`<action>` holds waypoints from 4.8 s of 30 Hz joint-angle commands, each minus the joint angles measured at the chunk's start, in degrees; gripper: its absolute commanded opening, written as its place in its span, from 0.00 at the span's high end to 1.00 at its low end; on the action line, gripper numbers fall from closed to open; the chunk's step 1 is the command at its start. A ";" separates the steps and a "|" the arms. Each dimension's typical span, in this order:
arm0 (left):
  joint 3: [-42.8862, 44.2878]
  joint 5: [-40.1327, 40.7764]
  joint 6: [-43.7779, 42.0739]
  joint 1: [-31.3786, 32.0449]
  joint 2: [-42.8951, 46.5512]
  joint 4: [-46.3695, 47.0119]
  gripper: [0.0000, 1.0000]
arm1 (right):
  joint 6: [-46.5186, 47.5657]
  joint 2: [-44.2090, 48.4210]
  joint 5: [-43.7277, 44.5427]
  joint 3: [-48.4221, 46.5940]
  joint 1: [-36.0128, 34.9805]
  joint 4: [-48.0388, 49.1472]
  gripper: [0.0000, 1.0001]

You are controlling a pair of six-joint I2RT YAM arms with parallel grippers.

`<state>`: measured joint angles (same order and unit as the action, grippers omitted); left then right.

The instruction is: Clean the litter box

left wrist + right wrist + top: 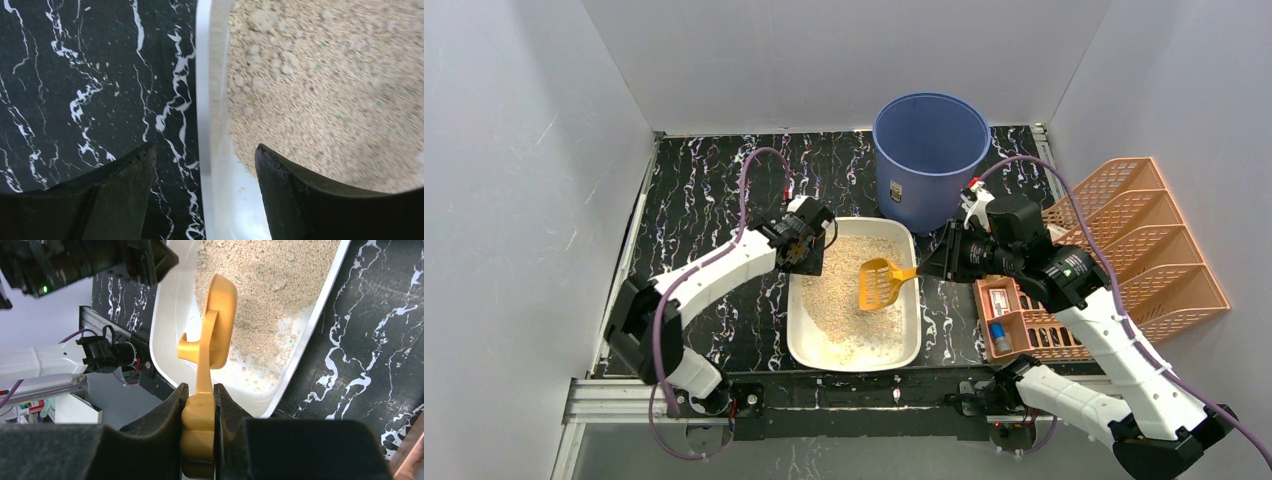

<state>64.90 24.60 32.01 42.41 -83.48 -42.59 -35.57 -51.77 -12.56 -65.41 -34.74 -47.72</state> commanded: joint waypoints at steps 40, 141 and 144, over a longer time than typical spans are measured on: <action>-5.19 -12.42 -0.28 -14.90 -4.79 11.06 1.00 | -17.32 6.27 -6.22 22.02 0.07 21.04 0.99; 9.69 -15.53 0.99 -9.76 17.01 -2.69 1.00 | -30.61 -15.22 -10.05 34.98 -13.39 62.13 0.99; 12.93 -14.83 0.15 -9.06 15.46 -3.08 1.00 | -32.50 -17.58 -12.72 34.53 -13.47 67.68 0.99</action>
<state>68.62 13.80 28.05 31.09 -68.84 -56.69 -66.94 -65.28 -18.06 -30.96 -46.24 16.58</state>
